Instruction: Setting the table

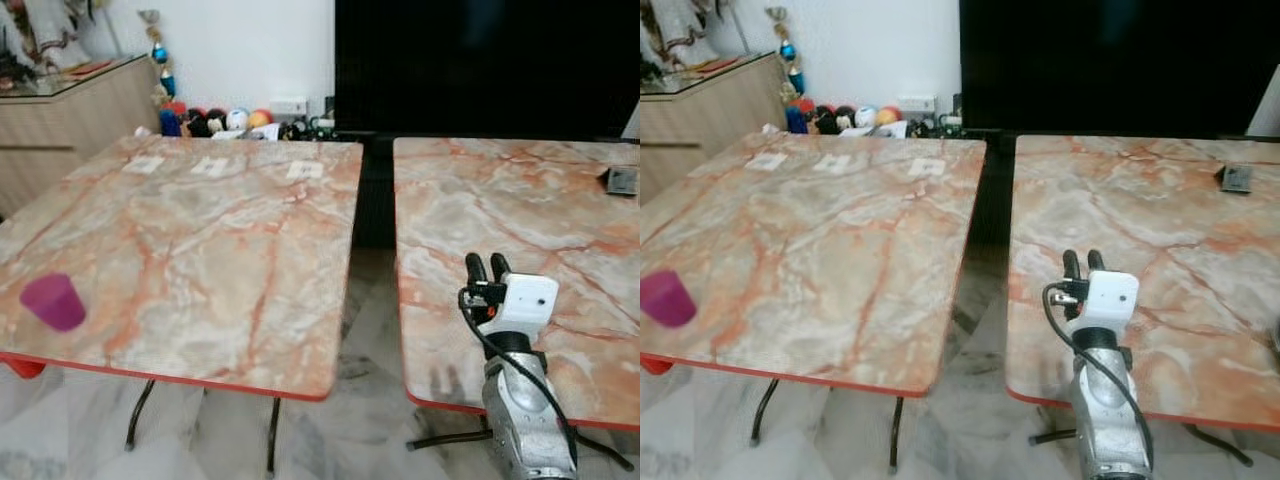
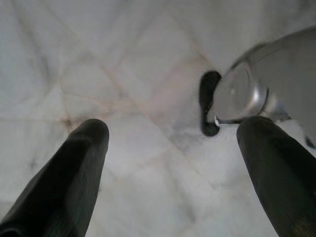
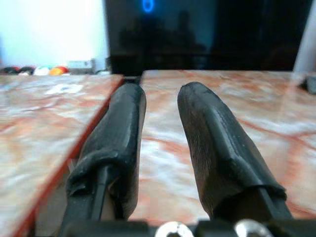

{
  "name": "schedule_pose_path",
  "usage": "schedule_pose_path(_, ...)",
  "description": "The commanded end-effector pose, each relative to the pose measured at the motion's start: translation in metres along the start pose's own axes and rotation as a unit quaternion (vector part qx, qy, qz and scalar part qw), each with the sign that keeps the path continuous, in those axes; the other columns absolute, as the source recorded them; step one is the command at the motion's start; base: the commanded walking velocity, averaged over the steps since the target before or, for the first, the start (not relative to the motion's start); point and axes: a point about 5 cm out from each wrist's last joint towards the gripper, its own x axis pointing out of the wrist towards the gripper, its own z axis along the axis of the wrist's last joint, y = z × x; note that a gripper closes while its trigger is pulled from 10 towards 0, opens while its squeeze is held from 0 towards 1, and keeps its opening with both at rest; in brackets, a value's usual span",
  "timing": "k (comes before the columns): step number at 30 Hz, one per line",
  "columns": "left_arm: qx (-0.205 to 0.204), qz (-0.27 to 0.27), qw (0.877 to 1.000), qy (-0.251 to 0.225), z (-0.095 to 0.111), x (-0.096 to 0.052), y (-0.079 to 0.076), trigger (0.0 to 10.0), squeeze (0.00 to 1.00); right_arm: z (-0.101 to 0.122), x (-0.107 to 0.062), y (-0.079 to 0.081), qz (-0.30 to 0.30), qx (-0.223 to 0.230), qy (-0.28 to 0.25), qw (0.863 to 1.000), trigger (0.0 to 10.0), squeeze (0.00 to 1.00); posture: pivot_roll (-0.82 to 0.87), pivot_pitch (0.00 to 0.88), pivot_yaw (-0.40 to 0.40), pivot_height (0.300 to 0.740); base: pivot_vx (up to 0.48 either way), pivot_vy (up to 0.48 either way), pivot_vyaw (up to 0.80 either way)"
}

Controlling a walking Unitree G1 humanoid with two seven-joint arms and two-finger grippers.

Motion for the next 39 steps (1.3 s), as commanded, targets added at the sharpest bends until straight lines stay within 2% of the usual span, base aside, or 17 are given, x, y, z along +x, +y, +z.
schedule_pose_path(1, 0.0, 0.0, 1.0, 0.01, -0.006, -0.002, 0.001, 10.0, 0.0, 0.007, 0.004, 0.007, 0.012, 0.001, -0.011, 1.0, 10.0, 0.0, -0.02, 0.024, 0.006, 0.74, 0.0, 0.0, 0.0)
schedule_pose_path(11, 0.002, -0.002, 1.0, 0.009, -0.006, -0.002, 0.0, 10.0, 0.0, 0.006, -0.003, 0.003, 0.001, -0.009, -0.009, 1.0, 10.0, 0.0, -0.02, 0.03, 0.0, 0.74, 0.0, 0.0, 0.0)
schedule_pose_path(16, 0.003, -0.002, 1.0, 0.009, -0.006, -0.002, 0.0, 10.0, 0.0, 0.002, -0.03, -0.016, -0.063, -0.051, -0.002, 0.997, 10.0, 0.0, -0.02, 0.034, -0.004, 0.74, 0.0, 0.0, 0.0)
schedule_pose_path(19, 0.004, -0.002, 1.0, 0.009, -0.006, -0.002, 0.001, 10.0, 0.0, 0.004, -0.049, -0.035, -0.129, -0.092, -0.003, 0.987, 10.0, 0.0, -0.02, 0.04, -0.006, 0.74, 0.0, 0.0, 0.0)
schedule_pose_path(20, 0.005, -0.002, 1.0, 0.01, -0.007, -0.002, 0.001, 10.0, 0.0, 0.001, -0.058, -0.047, -0.174, -0.103, 0.012, 0.979, 10.0, 0.0, -0.02, 0.04, -0.006, 0.74, 0.0, 0.0, 0.0)
schedule_pose_path(22, 0.006, -0.003, 1.0, 0.01, -0.007, -0.002, 0.001, 10.0, 0.0, -0.005, -0.064, -0.056, -0.206, -0.107, 0.035, 0.972, 10.0, 0.0, -0.02, 0.04, -0.006, 0.74, 0.0, 0.0, 0.0)
schedule_pose_path(25, 0.007, -0.003, 1.0, 0.01, -0.007, -0.003, 0.001, 10.0, 0.0, -0.024, -0.075, -0.067, -0.253, -0.082, 0.101, 0.959, 10.0, 0.0, -0.03, 0.043, -0.005, 0.74, 0.0, 0.0, 0.0)
schedule_pose_path(28, 0.007, -0.003, 1.0, 0.01, -0.007, -0.003, 0.0, 10.0, 0.0, -0.043, -0.08, -0.067, -0.258, -0.065, 0.166, 0.95, 10.0, 0.0, -0.02, 0.042, -0.009, 0.74, 0.0, 0.0, 0.0)
schedule_pose_path(35, 0.005, -0.001, 1.0, 0.01, -0.007, -0.003, 0.0, 10.0, 0.0, -0.071, -0.09, -0.058, -0.247, -0.06, 0.262, 0.931, 10.0, 0.0, -0.02, 0.041, -0.013, 0.74, 0.0, 0.0, 0.0)
schedule_pose_path(36, 0.005, -0.001, 1.0, 0.01, -0.008, -0.003, 0.0, 10.0, 0.0, -0.076, -0.094, -0.059, -0.255, -0.063, 0.282, 0.923, 10.0, 0.0, -0.02, 0.04, -0.015, 0.74, 0.0, 0.0, 0.0)
schedule_pose_path(37, 0.005, -0.001, 1.0, 0.01, -0.008, -0.003, 0.0, 10.0, 0.0, -0.076, -0.094, -0.059, -0.255, -0.063, 0.282, 0.923, 10.0, 0.0, -0.02, 0.04, -0.015, 0.74, 0.0, 0.0, 0.0)
schedule_pose_path(39, 0.004, -0.001, 1.0, 0.01, -0.008, -0.003, 0.0, 10.0, 0.0, -0.086, -0.101, -0.061, -0.268, -0.059, 0.315, 0.908, 10.0, 0.0, -0.02, 0.039, -0.018, 0.74, 0.0, 0.0, 0.0)
